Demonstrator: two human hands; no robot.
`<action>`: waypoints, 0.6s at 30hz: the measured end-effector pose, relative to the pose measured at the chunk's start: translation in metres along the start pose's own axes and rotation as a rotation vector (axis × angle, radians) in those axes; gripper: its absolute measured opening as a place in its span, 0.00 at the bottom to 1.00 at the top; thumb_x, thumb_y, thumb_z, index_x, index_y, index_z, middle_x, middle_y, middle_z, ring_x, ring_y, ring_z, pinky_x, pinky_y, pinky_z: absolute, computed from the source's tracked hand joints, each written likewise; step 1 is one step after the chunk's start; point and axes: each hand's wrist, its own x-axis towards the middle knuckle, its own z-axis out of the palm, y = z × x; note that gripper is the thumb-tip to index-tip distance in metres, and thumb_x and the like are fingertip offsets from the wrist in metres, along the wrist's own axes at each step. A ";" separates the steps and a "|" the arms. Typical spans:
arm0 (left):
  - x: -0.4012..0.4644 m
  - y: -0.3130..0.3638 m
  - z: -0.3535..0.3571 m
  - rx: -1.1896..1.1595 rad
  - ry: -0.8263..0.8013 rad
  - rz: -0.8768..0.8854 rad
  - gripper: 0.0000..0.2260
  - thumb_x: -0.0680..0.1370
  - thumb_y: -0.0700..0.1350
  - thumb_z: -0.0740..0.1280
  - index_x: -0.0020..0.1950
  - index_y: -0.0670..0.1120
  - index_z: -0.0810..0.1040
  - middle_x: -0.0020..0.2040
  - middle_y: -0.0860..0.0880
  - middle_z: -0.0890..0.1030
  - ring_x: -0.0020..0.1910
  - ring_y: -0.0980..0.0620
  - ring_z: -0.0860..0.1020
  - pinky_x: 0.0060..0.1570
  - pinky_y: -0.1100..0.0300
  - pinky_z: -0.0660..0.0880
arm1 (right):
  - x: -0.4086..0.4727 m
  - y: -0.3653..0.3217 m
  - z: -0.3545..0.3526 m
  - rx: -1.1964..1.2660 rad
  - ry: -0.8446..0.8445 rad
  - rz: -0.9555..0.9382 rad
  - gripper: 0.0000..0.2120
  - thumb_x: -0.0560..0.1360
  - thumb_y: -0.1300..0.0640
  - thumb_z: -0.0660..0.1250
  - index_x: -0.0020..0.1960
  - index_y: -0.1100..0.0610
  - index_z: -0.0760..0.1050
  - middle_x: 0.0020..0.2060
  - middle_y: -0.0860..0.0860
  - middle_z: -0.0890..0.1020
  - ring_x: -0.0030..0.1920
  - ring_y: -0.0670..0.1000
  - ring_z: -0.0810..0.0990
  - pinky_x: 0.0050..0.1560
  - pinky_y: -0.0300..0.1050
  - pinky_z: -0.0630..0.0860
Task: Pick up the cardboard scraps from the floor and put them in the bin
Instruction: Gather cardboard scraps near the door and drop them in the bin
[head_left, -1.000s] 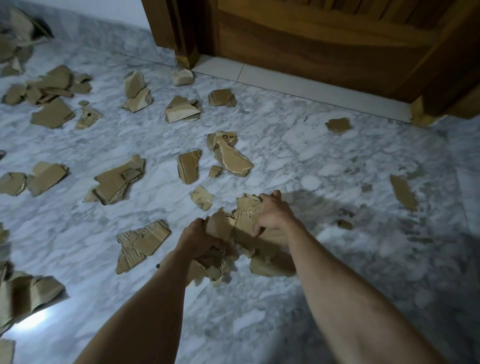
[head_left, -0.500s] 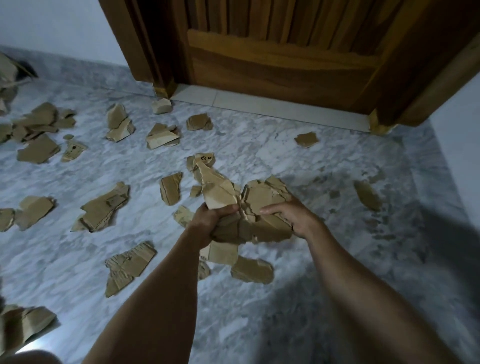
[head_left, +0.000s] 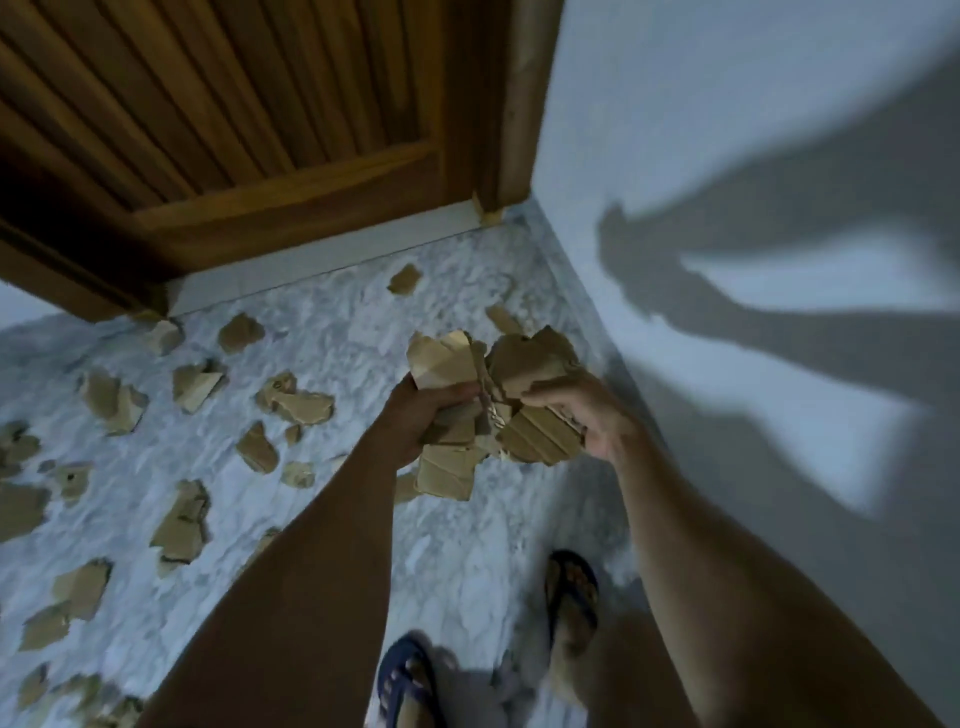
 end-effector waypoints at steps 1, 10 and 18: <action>-0.018 0.013 0.023 0.041 -0.047 -0.019 0.29 0.66 0.43 0.80 0.65 0.41 0.78 0.58 0.40 0.84 0.55 0.37 0.83 0.55 0.42 0.80 | -0.031 -0.002 -0.014 0.042 0.033 0.007 0.29 0.61 0.62 0.80 0.61 0.59 0.78 0.52 0.61 0.85 0.51 0.62 0.85 0.56 0.65 0.79; -0.165 0.008 0.210 0.442 -0.429 -0.136 0.37 0.56 0.49 0.84 0.63 0.44 0.80 0.54 0.43 0.86 0.54 0.40 0.84 0.58 0.40 0.79 | -0.297 0.089 -0.095 0.573 0.371 -0.171 0.22 0.59 0.64 0.75 0.54 0.57 0.81 0.47 0.58 0.85 0.49 0.61 0.83 0.45 0.52 0.81; -0.303 -0.189 0.323 0.644 -0.649 -0.284 0.34 0.56 0.50 0.85 0.59 0.45 0.82 0.52 0.45 0.86 0.53 0.41 0.84 0.55 0.41 0.80 | -0.477 0.308 -0.142 0.888 0.690 -0.135 0.28 0.56 0.63 0.74 0.57 0.60 0.80 0.52 0.60 0.85 0.49 0.61 0.84 0.49 0.53 0.81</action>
